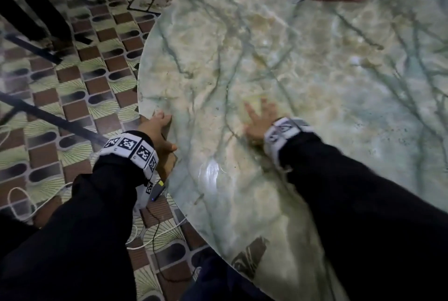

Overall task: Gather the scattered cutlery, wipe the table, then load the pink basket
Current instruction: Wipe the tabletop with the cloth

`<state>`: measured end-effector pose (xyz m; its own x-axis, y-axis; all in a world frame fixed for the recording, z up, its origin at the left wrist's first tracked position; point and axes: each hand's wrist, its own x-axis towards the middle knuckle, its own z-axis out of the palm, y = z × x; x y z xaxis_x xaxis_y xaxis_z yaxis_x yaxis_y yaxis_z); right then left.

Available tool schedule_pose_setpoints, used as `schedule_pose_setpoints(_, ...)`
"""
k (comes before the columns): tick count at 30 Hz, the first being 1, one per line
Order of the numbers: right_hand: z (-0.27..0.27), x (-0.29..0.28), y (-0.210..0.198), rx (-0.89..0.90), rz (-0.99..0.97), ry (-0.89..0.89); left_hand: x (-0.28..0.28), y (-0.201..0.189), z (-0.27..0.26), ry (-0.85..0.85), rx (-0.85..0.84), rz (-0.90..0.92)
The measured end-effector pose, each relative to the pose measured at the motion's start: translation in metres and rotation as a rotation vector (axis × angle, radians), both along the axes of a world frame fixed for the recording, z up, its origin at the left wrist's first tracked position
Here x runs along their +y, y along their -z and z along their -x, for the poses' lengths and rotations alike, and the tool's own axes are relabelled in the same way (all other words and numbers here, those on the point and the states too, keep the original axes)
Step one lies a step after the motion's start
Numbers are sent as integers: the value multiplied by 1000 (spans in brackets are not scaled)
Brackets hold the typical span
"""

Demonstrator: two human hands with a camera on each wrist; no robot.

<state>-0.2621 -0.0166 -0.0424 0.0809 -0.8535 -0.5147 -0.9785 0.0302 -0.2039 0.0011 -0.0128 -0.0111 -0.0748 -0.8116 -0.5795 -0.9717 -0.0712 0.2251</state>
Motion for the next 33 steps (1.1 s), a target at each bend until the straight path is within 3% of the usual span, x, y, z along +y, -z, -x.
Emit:
schedule_pose_setpoints(4,-83,74,-3,-24,163,-405,1,-1,-4,6,11,-22)
schedule_pose_setpoints(7,-47,123,-8,2,-14,-674,1,0,-6,9,32,-14)
schedule_pose_setpoints(9,-4,107,-21,60,-72,-603,1,3,-8,-13,61,-4)
schedule_pose_setpoints(12,38,22,-11,128,57,-234,2,6,-11,-30,75,-3)
schedule_pose_setpoints(14,39,-49,-2,128,55,-62,2,7,-11,-41,86,-5)
schedule_pose_setpoints(15,25,-79,5,126,64,-70,2,8,-11,-48,92,-2)
schedule_pose_setpoints(18,-57,-100,25,73,127,-282,4,11,-12,-81,140,4)
schedule_pose_setpoints(20,-104,-57,20,48,157,-520,3,11,-14,-112,182,15)
schedule_pose_setpoints(22,-105,2,10,50,155,-677,3,12,-16,-111,188,23)
schedule_pose_setpoints(24,-71,29,-1,54,129,-844,3,13,-17,-80,163,22)
schedule_pose_setpoints(26,-37,14,3,-81,93,-870,3,13,-17,-91,157,16)
schedule_pose_setpoints(28,-25,-27,2,-468,181,-948,2,13,-16,-99,155,10)
schedule_pose_setpoints(29,-22,-53,8,-587,-51,-818,2,13,-16,-103,161,7)
schedule_pose_setpoints(30,-26,-79,8,-256,4,-648,3,12,-15,-108,167,6)
schedule_pose_setpoints(32,-39,-123,12,-156,85,-142,3,11,-13,-113,170,7)
schedule_pose_setpoints(33,-56,-128,9,-121,140,-151,3,12,-13,-116,171,10)
